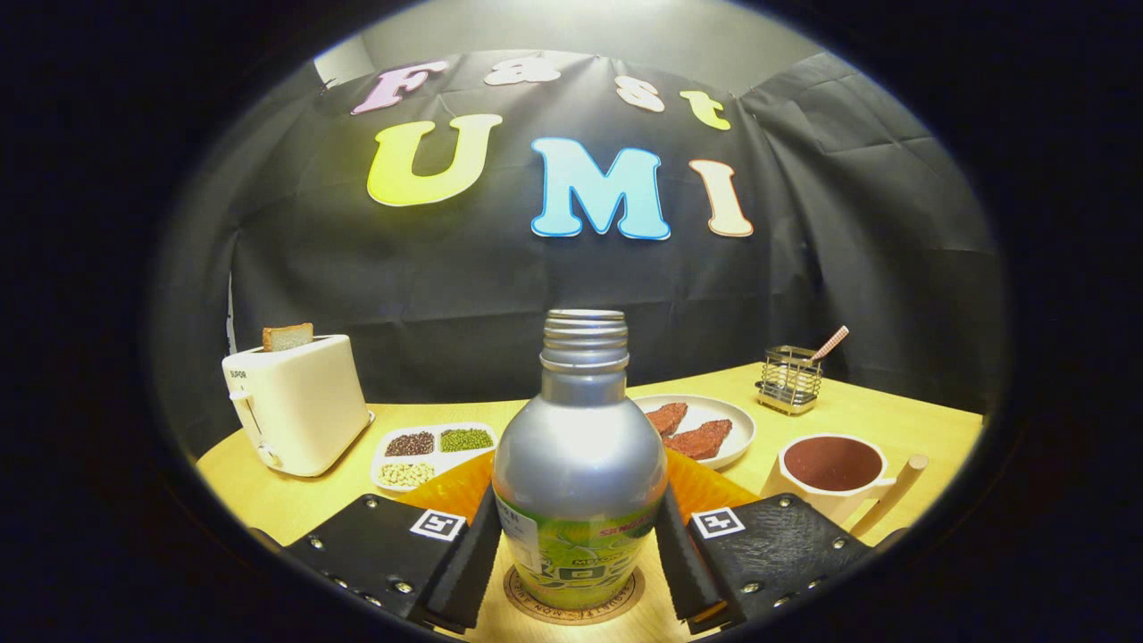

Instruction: Take the bottle from table, then pour the juice into the cup, finally place the bottle on the coaster

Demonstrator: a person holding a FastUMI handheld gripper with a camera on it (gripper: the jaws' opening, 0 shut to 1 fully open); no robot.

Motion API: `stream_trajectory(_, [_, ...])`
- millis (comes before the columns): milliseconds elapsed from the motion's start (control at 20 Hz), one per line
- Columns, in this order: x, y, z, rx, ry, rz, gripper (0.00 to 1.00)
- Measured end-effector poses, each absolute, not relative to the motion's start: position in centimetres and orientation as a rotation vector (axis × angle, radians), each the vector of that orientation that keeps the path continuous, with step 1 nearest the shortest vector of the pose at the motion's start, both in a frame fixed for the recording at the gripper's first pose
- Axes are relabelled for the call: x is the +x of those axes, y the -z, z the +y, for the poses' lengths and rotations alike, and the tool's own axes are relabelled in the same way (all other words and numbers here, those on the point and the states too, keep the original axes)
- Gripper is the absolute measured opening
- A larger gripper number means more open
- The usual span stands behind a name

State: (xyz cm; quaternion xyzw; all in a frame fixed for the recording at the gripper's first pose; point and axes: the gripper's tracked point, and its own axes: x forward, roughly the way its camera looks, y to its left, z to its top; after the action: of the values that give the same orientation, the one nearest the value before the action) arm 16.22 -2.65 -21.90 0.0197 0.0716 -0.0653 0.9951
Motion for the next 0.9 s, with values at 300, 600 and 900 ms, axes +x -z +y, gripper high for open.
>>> stream_trajectory(300, [16.3, 21.6, -1.7, 0.021, 0.11, 0.156, 0.91])
stream_trajectory(600, [13.0, 12.3, -2.7, -0.041, 0.098, 0.029, 0.96])
stream_trajectory(900, [7.1, -3.3, -5.7, -0.025, 0.142, -0.133, 0.96])
